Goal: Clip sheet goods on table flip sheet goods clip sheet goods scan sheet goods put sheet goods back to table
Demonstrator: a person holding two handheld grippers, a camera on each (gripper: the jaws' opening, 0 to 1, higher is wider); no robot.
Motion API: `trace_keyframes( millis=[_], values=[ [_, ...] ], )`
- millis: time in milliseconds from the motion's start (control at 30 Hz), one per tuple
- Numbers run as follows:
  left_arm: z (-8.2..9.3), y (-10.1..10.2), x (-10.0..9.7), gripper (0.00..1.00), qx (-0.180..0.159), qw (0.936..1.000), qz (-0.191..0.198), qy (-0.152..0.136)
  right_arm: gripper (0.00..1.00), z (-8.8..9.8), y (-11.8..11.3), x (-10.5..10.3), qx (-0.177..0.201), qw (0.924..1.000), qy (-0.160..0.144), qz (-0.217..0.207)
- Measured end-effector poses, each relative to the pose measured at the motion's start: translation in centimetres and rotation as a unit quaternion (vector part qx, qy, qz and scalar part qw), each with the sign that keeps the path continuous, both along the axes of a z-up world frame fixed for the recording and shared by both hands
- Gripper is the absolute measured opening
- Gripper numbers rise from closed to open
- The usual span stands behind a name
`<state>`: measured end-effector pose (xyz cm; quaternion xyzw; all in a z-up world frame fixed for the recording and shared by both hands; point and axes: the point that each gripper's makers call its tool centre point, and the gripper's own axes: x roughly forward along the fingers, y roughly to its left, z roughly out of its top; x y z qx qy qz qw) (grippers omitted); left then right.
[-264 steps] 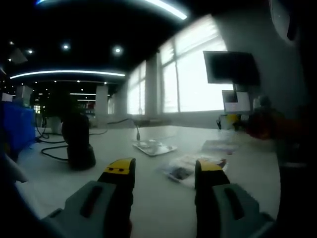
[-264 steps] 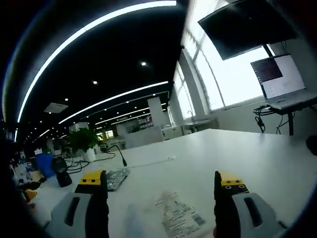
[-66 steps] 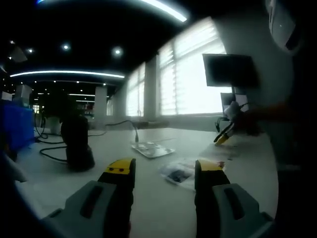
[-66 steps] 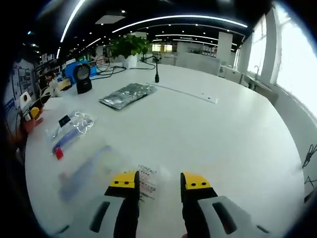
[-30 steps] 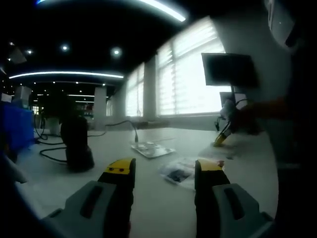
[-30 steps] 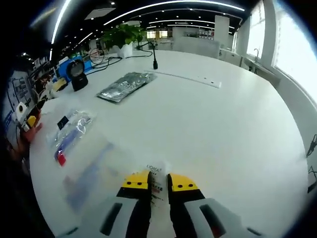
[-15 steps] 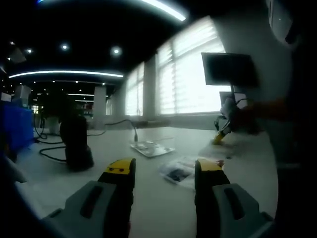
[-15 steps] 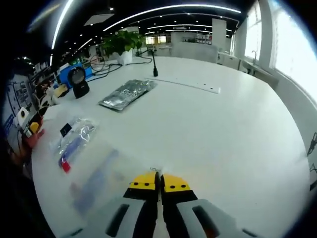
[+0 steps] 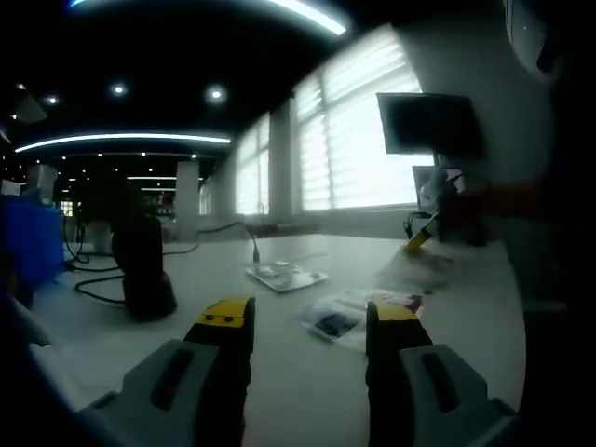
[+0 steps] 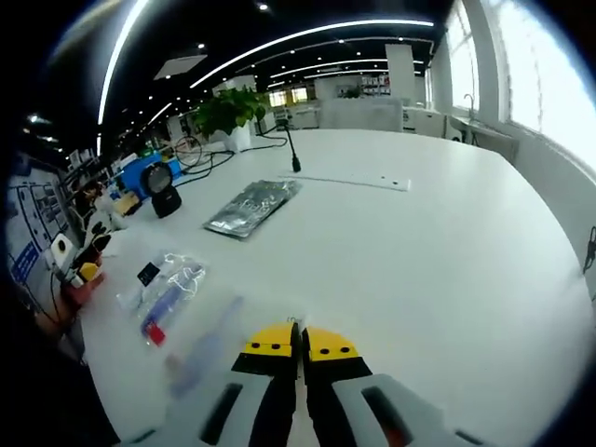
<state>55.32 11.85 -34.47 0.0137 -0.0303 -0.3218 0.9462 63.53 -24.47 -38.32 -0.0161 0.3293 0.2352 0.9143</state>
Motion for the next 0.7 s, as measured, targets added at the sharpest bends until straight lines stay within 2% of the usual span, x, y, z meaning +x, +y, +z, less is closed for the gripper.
trace_keyframes(
  millis=[200, 600, 700],
  values=[
    [0.0, 0.0, 0.0, 0.4, 0.002, 1.0, 0.0, 0.0, 0.0, 2.7, 0.7, -0.7, 0.042, 0.9988, -0.025, 0.001],
    [-0.1, 0.1, 0.1, 0.39, 0.007, 1.0, 0.005, -0.001, 0.0, 5.9, 3.2, -2.0, 0.055, 0.9965, -0.058, 0.025],
    [-0.1, 0.1, 0.1, 0.39, 0.004, 1.0, 0.005, -0.001, 0.0, 7.0, 3.8, -2.2, 0.072, 0.9946, -0.069, 0.028]
  ],
)
